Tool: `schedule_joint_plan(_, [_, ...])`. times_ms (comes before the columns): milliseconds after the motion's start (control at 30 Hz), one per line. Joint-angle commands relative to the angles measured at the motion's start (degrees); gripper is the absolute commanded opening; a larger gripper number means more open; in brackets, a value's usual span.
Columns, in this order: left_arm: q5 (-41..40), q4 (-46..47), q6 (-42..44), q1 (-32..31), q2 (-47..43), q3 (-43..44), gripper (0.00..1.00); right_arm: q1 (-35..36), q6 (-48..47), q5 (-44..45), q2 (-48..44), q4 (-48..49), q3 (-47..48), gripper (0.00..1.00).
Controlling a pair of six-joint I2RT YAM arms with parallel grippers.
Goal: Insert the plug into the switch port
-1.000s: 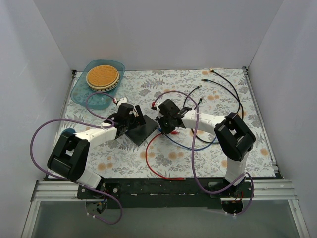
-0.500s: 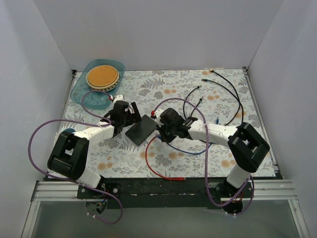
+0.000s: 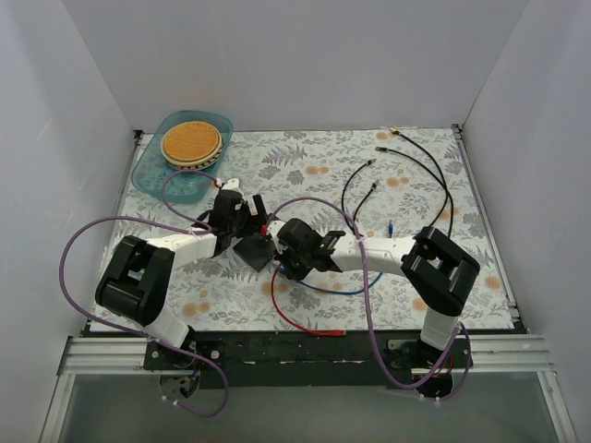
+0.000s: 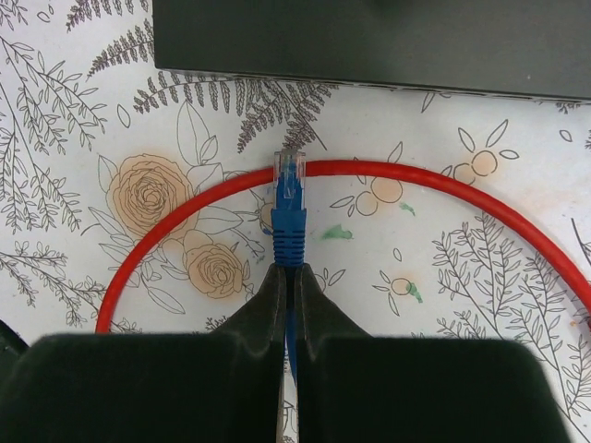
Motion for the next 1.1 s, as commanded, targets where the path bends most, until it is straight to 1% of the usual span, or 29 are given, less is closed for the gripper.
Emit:
schedule_joint_plan(0, [1.7,0.8,-1.0,0.2,-1.7,-1.5,0.89,1.1,1.5,2.4,0.5,2.5,2.7,0.01])
schedule_joint_plan(233, [1.7,0.5,-2.8,0.2,-2.3,-3.6,0.88,1.9,3.5,6.0,0.6,5.6,1.3,0.01])
schedule_joint_plan(467, [1.7,1.5,-4.6,0.2,-3.1,-5.8,0.87,2.3,4.6,5.7,2.4,6.6,1.6,0.01])
schedule_joint_plan(500, [3.5,1.5,-4.8,0.2,-3.1,-6.0,0.87,2.4,4.8,5.7,2.7,7.0,1.6,0.01])
schedule_joint_plan(667, [3.7,1.5,-5.2,0.2,-3.5,-6.6,0.86,3.0,5.7,5.8,3.0,7.9,1.7,0.01])
schedule_joint_plan(1067, [4.1,1.9,-5.8,0.2,-4.0,-7.9,0.86,3.8,8.6,8.8,4.0,9.7,1.2,0.01])
